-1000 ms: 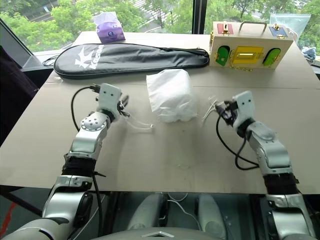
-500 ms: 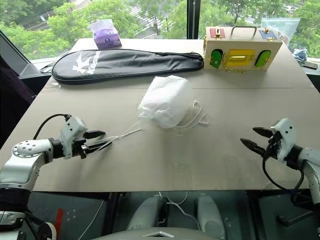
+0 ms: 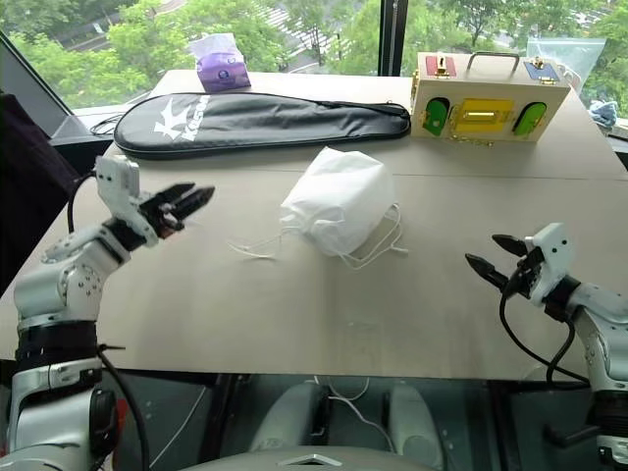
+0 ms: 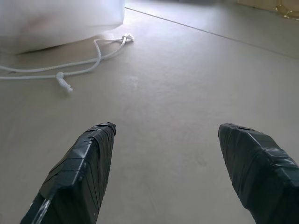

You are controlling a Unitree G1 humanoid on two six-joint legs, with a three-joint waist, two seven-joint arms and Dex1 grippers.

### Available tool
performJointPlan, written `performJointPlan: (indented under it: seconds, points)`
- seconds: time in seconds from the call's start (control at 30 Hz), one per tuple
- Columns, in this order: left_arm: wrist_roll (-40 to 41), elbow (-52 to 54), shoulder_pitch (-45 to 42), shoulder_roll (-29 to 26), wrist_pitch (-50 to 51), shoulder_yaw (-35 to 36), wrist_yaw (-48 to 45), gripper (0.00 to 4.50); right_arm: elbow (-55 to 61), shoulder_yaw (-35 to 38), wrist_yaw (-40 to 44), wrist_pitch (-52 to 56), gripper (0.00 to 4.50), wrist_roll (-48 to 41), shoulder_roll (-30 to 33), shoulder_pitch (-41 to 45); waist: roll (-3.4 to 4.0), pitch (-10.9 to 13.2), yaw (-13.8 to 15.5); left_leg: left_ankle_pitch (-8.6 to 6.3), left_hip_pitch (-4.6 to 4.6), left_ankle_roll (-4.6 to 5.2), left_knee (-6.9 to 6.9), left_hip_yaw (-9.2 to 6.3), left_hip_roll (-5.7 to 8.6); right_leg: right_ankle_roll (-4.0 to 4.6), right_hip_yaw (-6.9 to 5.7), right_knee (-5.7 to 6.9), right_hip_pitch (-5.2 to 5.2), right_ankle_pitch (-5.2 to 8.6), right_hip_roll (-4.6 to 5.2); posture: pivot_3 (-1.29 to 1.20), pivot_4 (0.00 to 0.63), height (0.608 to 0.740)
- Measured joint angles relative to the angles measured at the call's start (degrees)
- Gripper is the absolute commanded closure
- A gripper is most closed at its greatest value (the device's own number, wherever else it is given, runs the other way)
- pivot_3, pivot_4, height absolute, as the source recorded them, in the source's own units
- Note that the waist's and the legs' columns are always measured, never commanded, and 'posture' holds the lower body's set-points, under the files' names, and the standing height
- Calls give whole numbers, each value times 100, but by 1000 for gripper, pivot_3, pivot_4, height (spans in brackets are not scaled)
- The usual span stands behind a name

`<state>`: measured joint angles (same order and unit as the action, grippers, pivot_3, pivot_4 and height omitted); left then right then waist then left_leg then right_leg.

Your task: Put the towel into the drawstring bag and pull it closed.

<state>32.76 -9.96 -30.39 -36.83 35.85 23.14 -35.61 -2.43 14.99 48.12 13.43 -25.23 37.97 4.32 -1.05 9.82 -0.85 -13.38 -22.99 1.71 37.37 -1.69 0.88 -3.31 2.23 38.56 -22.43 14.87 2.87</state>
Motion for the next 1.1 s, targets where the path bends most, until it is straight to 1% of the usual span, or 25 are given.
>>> performJointPlan:
  seconds: [0.07,0.13,0.4,0.47,0.5,0.57,0.8,1.1]
  points:
    - [175,-167,-296,2,218,263,281,1289,0,0,-42,0,751,7,-29,-3,0,0,-23,0,1,0,-4,5,1,0,6,0,-3,0,-3,0,150,740]
    - [353,-255,-368,3,402,430,365,1289,2,0,-100,0,751,19,-48,-3,0,0,-32,0,0,0,-5,7,1,-1,8,-1,-4,0,-6,0,150,740]
    - [804,-29,-156,68,974,362,115,1289,43,-65,-157,0,751,61,-165,-1,-2,1,6,0,-2,-1,-4,5,1,0,6,-1,-4,0,-5,0,150,740]
    - [924,2,-137,69,1024,372,53,2311,43,-65,-162,0,751,63,-166,-2,-1,1,6,0,-2,-1,-4,4,1,1,5,-1,-4,0,-4,0,150,740]
    - [1011,14,-137,71,1056,387,36,2585,44,-65,-165,0,751,63,-166,-2,-1,1,6,0,-2,-1,-4,4,1,1,6,-1,-4,0,-4,0,150,740]
    - [1115,27,-137,72,1124,396,20,3390,46,-65,-173,0,751,62,-168,-4,-1,1,7,0,-2,-1,-4,5,1,1,6,-1,-4,0,-4,0,150,740]
    - [1242,27,-137,67,1220,385,-47,3390,145,-65,-205,2,751,61,-204,-16,-1,1,6,0,-2,-1,-4,5,1,1,7,-2,-4,0,-5,0,150,740]
    - [1240,-2,-125,-75,1220,379,-296,3390,144,-66,-232,3,751,67,-239,-19,-2,1,6,0,-2,-1,-4,5,1,1,7,-2,-4,1,-4,0,150,740]
